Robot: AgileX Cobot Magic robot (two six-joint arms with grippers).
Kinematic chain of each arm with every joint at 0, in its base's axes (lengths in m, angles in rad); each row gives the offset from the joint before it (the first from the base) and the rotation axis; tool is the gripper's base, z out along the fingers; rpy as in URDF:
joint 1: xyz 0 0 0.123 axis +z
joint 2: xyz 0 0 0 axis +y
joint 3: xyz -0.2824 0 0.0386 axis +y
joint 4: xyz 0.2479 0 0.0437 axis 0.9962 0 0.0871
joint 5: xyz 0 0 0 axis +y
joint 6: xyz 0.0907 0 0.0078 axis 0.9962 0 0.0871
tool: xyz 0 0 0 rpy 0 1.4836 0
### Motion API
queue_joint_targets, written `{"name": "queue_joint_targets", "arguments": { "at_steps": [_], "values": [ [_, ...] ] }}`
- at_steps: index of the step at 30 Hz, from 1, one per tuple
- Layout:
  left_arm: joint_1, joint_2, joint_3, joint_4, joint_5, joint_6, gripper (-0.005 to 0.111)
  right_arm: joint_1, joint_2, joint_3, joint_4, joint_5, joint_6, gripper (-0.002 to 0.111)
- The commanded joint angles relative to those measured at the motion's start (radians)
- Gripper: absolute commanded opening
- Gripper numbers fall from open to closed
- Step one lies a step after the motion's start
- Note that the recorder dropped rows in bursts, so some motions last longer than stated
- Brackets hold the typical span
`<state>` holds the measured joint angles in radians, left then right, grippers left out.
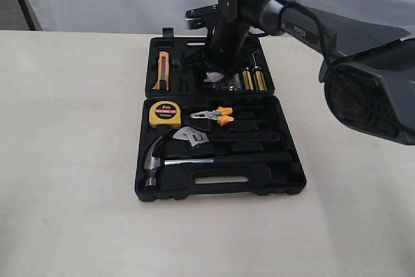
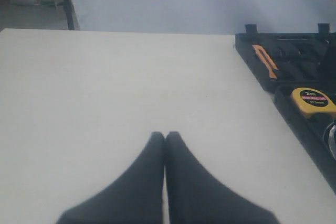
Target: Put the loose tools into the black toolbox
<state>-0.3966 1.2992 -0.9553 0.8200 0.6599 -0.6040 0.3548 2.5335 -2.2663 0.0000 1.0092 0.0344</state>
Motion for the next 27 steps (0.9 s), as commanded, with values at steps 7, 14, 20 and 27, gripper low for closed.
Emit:
{"name": "queue_joint_targets", "arguments": {
  "at_steps": [7,14,20,27],
  "values": [
    [0.003,-0.008,0.009,-0.014,-0.017,-0.010,0.001,-0.004,-0.068,0.000,0.000,0.027,0.027,0.072],
    [0.003,-0.008,0.009,-0.014,-0.017,-0.010,0.001,-0.004,-0.091,0.000,-0.009,0.115,-0.017,0.045],
    [0.003,-0.008,0.009,-0.014,-0.017,-0.010,0.001,-0.004,-0.033,0.000,-0.009,0.101,-0.017,0.000],
    [0.003,-0.008,0.009,-0.014,-0.017,-0.010,0.001,-0.004,-0.017,0.000,-0.009,0.106,-0.017,0.000]
  ]
}}
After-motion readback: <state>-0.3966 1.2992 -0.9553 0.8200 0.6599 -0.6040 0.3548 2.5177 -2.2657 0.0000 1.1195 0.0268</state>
